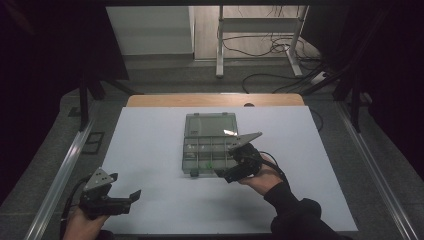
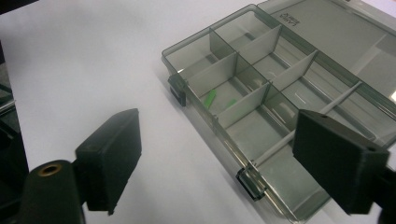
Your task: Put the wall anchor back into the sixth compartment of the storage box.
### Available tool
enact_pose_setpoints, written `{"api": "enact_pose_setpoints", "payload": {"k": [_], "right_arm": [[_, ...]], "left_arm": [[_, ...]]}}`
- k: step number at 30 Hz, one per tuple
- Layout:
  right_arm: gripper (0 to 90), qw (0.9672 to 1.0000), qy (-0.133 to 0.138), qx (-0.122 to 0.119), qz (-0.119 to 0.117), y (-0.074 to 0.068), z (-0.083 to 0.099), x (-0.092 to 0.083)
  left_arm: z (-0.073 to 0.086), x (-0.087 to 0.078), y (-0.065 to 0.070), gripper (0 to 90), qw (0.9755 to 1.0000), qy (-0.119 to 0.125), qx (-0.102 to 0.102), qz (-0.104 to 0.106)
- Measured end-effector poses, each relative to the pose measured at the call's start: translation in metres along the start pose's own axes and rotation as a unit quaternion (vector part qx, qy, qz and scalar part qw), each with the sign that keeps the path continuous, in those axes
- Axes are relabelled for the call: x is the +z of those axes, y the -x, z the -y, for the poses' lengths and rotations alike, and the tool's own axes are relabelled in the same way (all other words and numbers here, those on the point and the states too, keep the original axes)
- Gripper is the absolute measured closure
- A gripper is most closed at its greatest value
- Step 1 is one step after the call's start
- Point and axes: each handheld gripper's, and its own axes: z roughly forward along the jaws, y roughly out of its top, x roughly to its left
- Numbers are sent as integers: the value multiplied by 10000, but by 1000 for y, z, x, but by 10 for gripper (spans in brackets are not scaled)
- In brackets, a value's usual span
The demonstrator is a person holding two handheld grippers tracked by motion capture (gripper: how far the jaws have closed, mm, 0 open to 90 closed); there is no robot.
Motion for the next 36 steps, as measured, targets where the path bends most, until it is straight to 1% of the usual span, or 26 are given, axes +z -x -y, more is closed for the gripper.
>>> {"api": "enact_pose_setpoints", "payload": {"k": [1,6,15,23,27,28,33,36], "right_arm": [[132,10000,15,-32,49,-1,2,-2],[96,9999,0,-61,113,-4,7,-5],[51,9997,12,-86,212,-8,14,-9],[31,9996,43,-37,277,-11,19,-15],[27,9995,67,-50,309,-11,22,-17],[21,9994,40,-40,345,-11,24,-19],[9,9993,20,-51,375,-12,27,-22],[2,9991,55,-82,413,-13,30,-27]], "left_arm": [[0,0,0,42,10000,3,3,1],[0,0,0,42,10000,4,5,2],[0,0,0,42,10000,10,0,5],[0,0,0,42,10000,11,3,3],[0,0,0,42,10000,12,0,4],[0,0,0,42,10000,13,1,6],[0,0,0,42,10000,12,5,4],[0,0,0,42,10000,12,4,4]]}}
